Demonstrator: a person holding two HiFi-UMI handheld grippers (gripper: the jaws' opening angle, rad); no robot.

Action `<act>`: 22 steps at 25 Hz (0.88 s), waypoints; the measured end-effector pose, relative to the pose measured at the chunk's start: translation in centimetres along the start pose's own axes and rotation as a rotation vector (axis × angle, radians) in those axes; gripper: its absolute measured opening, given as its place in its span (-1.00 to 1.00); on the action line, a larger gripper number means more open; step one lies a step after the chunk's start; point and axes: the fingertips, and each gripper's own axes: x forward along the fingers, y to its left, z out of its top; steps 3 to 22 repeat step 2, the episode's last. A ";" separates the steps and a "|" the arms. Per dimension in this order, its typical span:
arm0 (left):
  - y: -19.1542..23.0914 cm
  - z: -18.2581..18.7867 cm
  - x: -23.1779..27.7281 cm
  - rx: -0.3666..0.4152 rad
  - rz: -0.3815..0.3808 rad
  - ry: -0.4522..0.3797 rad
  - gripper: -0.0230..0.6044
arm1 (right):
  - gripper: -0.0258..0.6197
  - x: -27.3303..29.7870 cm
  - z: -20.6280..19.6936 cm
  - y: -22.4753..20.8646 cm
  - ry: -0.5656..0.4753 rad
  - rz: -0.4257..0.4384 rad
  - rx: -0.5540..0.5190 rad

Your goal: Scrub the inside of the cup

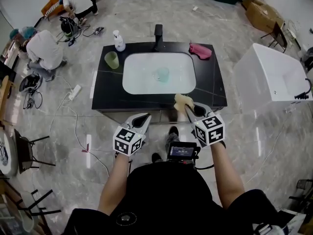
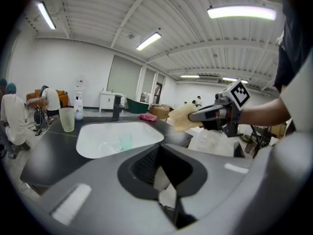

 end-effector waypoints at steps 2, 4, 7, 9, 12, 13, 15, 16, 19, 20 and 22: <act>0.2 0.5 0.2 -0.010 0.003 -0.007 -0.93 | -0.79 0.0 0.4 -0.3 -0.006 0.000 0.001; 0.2 0.5 0.2 -0.010 0.003 -0.007 -0.93 | -0.79 0.0 0.4 -0.3 -0.006 0.000 0.001; 0.2 0.5 0.2 -0.010 0.003 -0.007 -0.93 | -0.79 0.0 0.4 -0.3 -0.006 0.000 0.001; 0.2 0.5 0.2 -0.010 0.003 -0.007 -0.93 | -0.79 0.0 0.4 -0.3 -0.006 0.000 0.001; 0.2 0.5 0.2 -0.010 0.003 -0.007 -0.93 | -0.79 0.0 0.4 -0.3 -0.006 0.000 0.001; 0.2 0.5 0.2 -0.010 0.003 -0.007 -0.93 | -0.79 0.0 0.4 -0.3 -0.006 0.000 0.001; 0.2 0.5 0.2 -0.010 0.003 -0.007 -0.93 | -0.79 0.0 0.4 -0.3 -0.006 0.000 0.001; 0.2 0.5 0.2 -0.010 0.003 -0.007 -0.93 | -0.79 0.0 0.4 -0.3 -0.006 0.000 0.001; 0.2 0.5 0.2 -0.010 0.003 -0.007 -0.93 | -0.79 0.0 0.4 -0.3 -0.006 0.000 0.001; 0.2 0.5 0.2 -0.010 0.003 -0.007 -0.93 | -0.79 0.0 0.4 -0.3 -0.006 0.000 0.001; 0.2 0.5 0.2 -0.010 0.003 -0.007 -0.93 | -0.79 0.0 0.4 -0.3 -0.006 0.000 0.001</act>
